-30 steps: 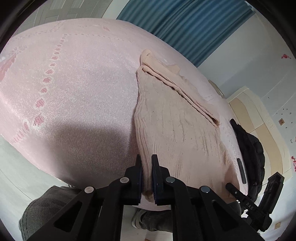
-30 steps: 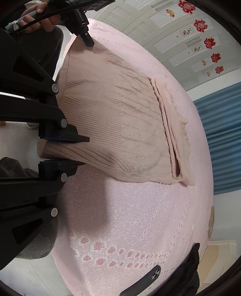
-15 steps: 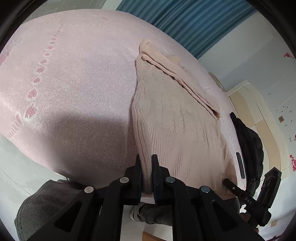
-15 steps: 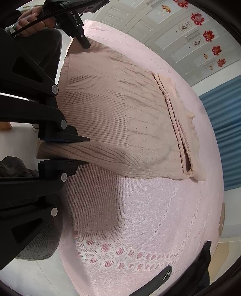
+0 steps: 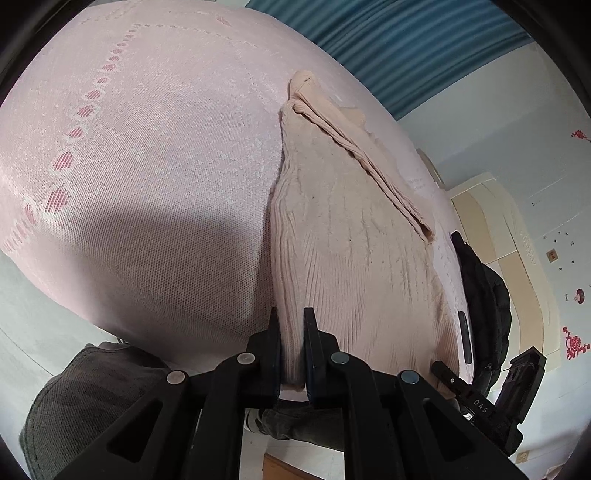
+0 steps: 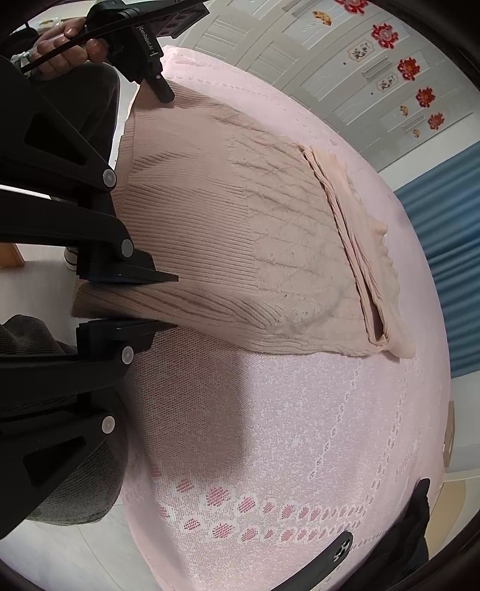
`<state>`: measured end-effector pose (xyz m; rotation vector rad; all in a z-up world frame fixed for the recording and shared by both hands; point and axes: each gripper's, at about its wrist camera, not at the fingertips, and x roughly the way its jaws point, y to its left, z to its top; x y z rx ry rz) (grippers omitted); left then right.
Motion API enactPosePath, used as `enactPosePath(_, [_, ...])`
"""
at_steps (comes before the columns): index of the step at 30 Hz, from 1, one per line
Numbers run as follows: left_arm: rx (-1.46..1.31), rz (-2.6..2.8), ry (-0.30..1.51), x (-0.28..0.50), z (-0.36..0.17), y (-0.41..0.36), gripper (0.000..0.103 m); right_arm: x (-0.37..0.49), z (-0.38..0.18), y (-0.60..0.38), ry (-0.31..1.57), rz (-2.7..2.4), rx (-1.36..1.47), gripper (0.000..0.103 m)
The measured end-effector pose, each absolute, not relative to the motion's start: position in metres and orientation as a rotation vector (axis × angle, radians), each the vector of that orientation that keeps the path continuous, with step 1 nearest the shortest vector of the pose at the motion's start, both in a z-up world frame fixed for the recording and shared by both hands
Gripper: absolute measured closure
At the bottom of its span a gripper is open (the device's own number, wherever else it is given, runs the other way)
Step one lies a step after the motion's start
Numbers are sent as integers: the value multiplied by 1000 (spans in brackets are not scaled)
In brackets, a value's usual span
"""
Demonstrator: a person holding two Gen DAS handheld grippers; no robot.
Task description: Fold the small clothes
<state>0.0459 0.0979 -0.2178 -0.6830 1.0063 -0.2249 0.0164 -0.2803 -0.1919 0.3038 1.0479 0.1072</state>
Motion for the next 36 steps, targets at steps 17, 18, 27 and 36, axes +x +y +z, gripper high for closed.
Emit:
enactPosePath(17, [-661, -217, 1004, 48, -217, 94, 94, 19, -194, -279, 1062, 130, 315, 86])
enactPosePath(18, [-659, -216, 1005, 48, -217, 93, 94, 19, -194, -279, 1063, 131, 315, 86])
enactPosePath(27, [-651, -214, 1012, 50, -217, 91, 94, 20, -194, -274, 1065, 133, 292, 82])
enactPosePath(36, [-623, -253, 927, 44, -202, 88, 97, 13, -184, -272, 996, 181, 273, 95])
